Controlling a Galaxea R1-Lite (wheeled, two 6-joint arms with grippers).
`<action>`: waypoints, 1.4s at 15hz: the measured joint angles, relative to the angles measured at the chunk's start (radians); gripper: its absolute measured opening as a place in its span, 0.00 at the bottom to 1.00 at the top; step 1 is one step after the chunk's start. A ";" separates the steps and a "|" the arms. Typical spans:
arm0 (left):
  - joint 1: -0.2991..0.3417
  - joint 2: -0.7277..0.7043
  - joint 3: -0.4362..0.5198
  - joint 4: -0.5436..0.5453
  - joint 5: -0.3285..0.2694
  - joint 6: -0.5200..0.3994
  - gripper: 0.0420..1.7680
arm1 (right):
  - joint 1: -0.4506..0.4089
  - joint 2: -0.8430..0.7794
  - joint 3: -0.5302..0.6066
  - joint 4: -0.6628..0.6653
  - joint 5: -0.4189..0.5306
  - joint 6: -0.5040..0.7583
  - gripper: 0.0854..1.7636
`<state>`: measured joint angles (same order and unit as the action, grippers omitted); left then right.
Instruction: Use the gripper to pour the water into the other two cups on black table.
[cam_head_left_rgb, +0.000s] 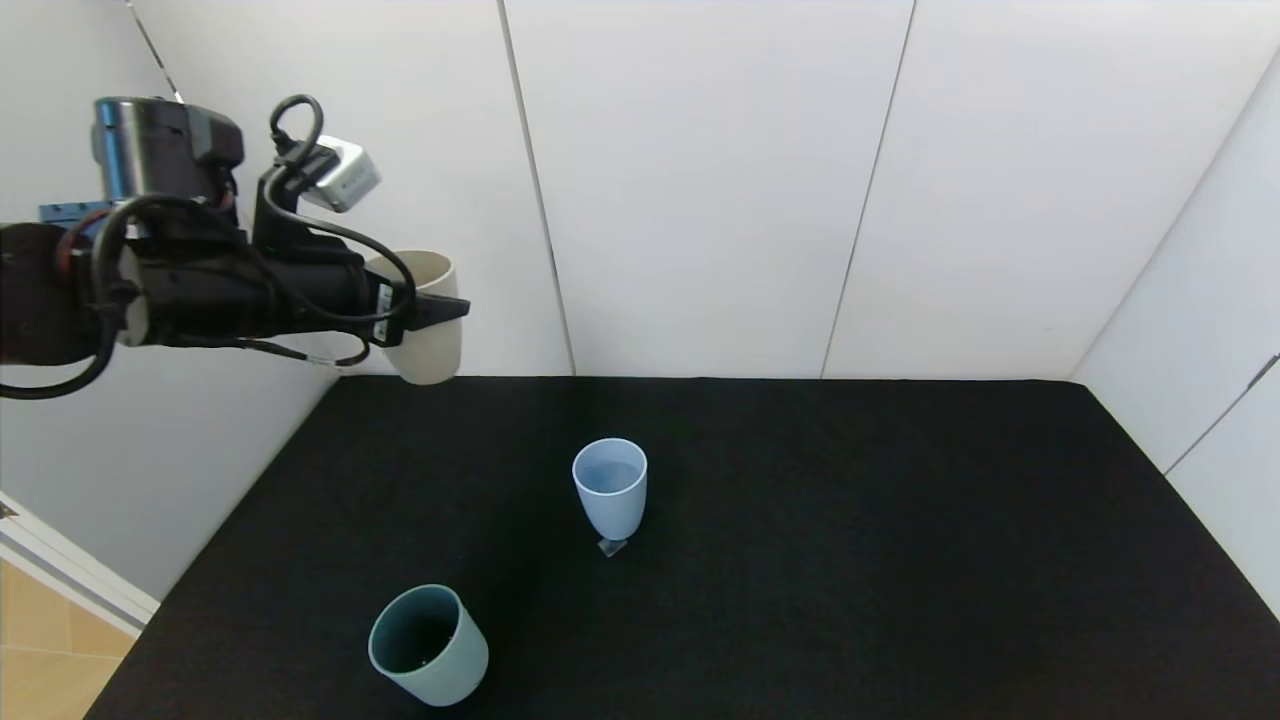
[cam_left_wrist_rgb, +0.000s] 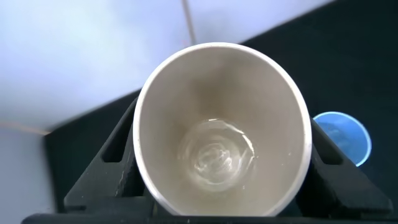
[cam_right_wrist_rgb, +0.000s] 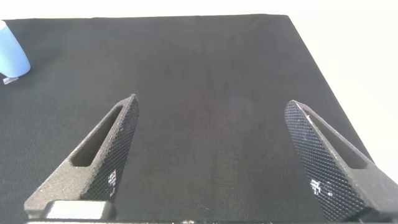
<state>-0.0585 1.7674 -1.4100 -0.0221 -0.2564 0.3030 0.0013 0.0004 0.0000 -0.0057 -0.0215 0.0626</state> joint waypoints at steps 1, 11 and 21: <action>0.026 -0.033 0.011 0.011 -0.003 0.008 0.72 | 0.000 0.000 0.000 0.000 0.000 0.000 0.97; 0.390 -0.351 0.321 0.103 -0.145 0.146 0.72 | 0.000 0.000 0.000 0.000 0.000 0.000 0.97; 0.354 -0.587 0.697 0.102 -0.177 0.192 0.72 | 0.000 0.000 0.000 0.000 0.000 0.000 0.97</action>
<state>0.2953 1.1809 -0.7134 0.0802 -0.4338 0.4949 0.0013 0.0004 0.0000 -0.0053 -0.0215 0.0626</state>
